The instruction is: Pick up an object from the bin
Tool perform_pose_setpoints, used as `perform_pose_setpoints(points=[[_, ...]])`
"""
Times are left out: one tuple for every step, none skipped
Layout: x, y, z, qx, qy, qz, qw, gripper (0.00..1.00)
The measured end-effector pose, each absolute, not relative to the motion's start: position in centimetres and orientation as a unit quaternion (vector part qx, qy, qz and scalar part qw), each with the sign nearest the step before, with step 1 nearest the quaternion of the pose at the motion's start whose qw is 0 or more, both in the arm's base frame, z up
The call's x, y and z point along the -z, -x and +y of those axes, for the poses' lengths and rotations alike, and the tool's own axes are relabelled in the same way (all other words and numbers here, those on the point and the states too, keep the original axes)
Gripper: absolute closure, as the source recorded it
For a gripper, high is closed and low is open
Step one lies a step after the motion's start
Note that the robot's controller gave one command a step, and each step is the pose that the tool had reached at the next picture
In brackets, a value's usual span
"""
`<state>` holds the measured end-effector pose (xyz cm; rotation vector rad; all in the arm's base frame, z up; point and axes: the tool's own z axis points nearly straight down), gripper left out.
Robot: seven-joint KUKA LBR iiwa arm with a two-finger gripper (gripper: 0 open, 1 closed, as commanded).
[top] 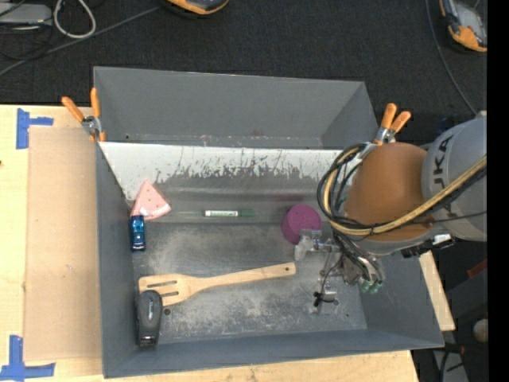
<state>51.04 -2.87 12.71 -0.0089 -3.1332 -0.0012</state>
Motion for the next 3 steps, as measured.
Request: perform_pose_setpoints(points=[[-13.0, -51.2, -2.9, 0.000, 0.002, -1.000, 0.001, 0.00], [-6.7, -53.4, 3.8, 0.001, -0.015, -1.000, 0.003, 0.00], [-13.0, -54.8, 5.4, 0.000, 0.058, -0.998, -0.002, 0.00]])
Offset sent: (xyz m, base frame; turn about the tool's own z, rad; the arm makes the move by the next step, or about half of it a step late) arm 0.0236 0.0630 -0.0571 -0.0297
